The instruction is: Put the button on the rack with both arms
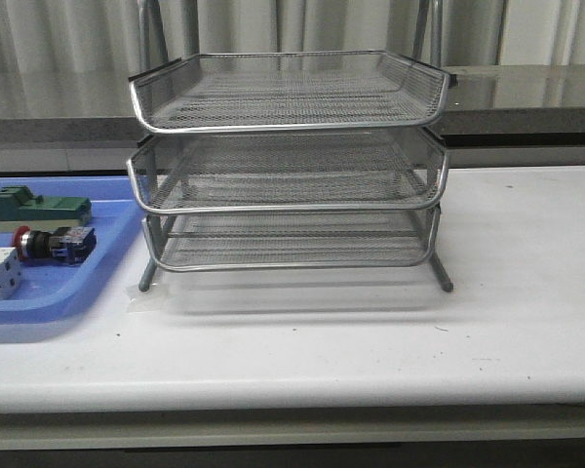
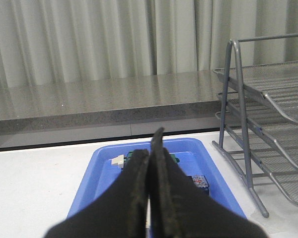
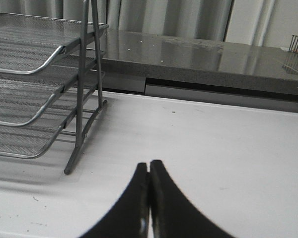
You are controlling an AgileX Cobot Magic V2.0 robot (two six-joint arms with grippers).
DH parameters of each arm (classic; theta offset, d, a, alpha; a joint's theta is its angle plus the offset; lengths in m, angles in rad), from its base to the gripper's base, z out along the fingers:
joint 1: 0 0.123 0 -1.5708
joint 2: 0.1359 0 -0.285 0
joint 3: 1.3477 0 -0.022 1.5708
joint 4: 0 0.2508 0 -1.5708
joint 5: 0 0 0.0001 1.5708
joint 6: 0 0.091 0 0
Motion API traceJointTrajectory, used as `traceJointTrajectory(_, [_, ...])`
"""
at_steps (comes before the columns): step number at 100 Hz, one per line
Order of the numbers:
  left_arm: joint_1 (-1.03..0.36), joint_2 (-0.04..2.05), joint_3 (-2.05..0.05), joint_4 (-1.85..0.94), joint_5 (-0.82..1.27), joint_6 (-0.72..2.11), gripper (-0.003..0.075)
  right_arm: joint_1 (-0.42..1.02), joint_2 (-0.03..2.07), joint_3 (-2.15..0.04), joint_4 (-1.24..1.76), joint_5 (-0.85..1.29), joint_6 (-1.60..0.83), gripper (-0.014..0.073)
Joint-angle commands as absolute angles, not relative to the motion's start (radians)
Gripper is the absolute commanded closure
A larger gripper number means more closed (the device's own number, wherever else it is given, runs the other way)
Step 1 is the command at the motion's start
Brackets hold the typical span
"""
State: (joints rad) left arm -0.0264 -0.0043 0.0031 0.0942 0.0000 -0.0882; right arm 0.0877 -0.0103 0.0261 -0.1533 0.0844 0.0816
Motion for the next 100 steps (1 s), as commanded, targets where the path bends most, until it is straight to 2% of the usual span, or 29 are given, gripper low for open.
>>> traceJointTrajectory(1, [-0.024, -0.036, 0.037, 0.085, -0.085, -0.099, 0.0741, 0.087, -0.022, 0.028, -0.157, 0.000, 0.074, 0.0651])
traceJointTrajectory(71, [-0.024, -0.036, 0.037, 0.085, -0.085, -0.099, 0.0741, 0.087, -0.022, 0.028, -0.157, 0.000, 0.074, 0.0651])
traceJointTrajectory(100, [-0.024, -0.036, 0.037, 0.085, -0.085, -0.099, 0.0741, 0.087, -0.022, 0.016, -0.146, -0.138, 0.078, 0.0651])
